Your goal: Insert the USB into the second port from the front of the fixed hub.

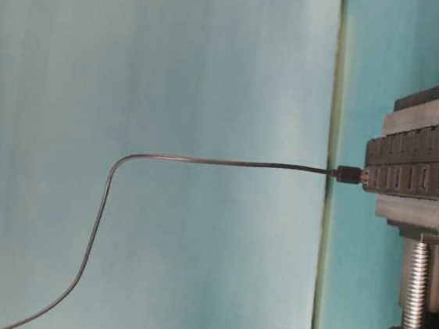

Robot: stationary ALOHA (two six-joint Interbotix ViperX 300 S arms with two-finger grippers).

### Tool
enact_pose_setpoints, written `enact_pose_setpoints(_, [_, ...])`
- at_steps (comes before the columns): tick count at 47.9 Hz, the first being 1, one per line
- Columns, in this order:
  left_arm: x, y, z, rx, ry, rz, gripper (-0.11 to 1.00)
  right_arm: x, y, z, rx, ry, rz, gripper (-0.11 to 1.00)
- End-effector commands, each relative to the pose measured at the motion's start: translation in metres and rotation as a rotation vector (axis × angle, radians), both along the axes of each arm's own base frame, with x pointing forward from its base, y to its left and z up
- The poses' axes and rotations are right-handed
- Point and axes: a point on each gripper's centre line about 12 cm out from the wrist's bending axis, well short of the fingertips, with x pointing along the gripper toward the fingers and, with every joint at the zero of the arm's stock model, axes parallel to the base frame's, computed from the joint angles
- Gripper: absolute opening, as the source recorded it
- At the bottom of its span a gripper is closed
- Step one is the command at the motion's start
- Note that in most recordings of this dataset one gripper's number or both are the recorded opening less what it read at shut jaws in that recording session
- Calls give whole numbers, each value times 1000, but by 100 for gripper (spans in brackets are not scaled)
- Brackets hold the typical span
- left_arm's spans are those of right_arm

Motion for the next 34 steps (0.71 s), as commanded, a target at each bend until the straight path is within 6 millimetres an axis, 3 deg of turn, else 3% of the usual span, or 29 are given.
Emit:
enact_pose_setpoints(1, [6,0,6,2,11,0,0,9,-5,11,-12,-1,-14,-1])
enact_pose_setpoints(16, [18,0,3,4,67,0,0,22,-18,5,-33,58,-46,-1])
enact_pose_setpoints(34, [21,0,-3,2,141,0,0,53,-30,-7,-78,238,-29,-1])
